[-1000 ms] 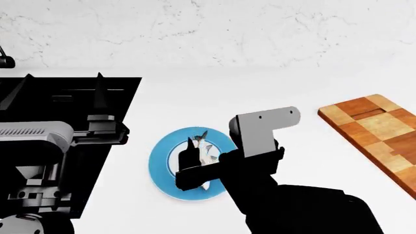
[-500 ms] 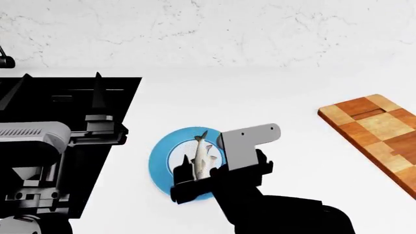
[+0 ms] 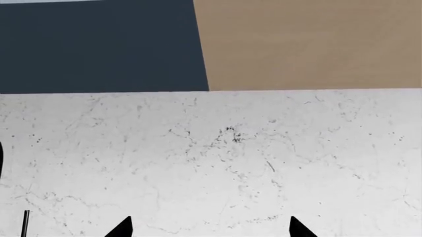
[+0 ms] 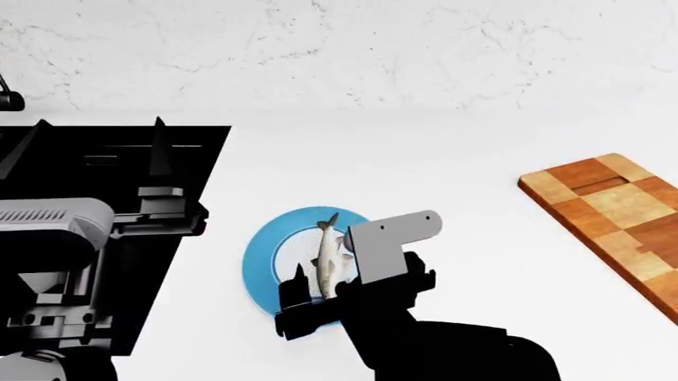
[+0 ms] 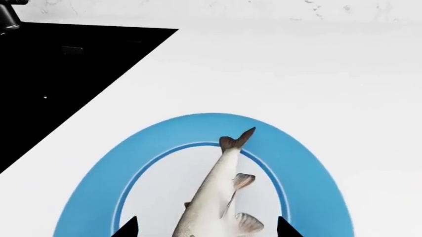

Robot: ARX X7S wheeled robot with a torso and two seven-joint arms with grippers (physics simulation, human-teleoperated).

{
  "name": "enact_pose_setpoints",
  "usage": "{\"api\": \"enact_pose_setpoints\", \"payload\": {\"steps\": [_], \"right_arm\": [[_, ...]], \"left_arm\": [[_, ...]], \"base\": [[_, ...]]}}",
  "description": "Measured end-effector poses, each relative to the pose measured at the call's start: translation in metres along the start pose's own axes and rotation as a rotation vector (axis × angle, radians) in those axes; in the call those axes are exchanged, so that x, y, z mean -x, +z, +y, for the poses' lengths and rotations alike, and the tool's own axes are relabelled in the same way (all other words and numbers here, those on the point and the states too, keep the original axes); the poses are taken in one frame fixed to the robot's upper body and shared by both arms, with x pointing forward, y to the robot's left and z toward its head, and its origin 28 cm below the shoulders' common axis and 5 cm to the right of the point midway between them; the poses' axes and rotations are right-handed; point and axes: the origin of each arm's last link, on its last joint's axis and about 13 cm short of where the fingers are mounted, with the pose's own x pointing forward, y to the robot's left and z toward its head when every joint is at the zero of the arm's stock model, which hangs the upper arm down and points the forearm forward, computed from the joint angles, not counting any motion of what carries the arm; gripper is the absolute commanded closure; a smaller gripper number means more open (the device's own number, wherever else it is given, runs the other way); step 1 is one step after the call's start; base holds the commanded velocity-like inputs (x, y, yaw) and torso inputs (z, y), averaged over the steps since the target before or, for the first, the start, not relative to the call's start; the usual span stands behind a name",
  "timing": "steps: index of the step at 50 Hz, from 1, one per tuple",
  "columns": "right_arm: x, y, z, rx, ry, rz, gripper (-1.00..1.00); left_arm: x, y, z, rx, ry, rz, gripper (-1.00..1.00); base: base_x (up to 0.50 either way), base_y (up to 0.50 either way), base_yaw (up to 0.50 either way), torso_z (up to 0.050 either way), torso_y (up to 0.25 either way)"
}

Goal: Pick the fish from the plate and place it on the cutting board. Then pick the condiment bottle from the cabinet and place it next to the cutting board.

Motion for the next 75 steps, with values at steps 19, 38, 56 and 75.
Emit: {"api": "enact_pose_setpoints", "payload": {"steps": [19,38,56,75], "right_arm": [[-0.002,-0.001,0.001,-0.008,0.004,0.001,1.00],[0.003,0.002,0.002,-0.013,-0.007,-0.019,1.00],[0.025,0.038,-0.012,-0.043,-0.035,-0.153,1.00],[0.068,0.092,-0.080,-0.069,-0.295,-0.268,1.00]], "left_arm": [[0.000,0.000,0.001,0.001,0.002,-0.002,-1.00],[0.001,0.001,0.000,0.003,0.001,-0.005,-1.00],[0.001,0.002,0.000,0.004,-0.001,-0.006,-1.00],[0.001,0.003,0.000,0.003,-0.002,-0.007,-1.00]], "base": [[0.00,0.00,0.00,0.000,0.000],[0.00,0.00,0.00,0.000,0.000],[0.00,0.00,0.00,0.000,0.000],[0.00,0.00,0.00,0.000,0.001]]}}
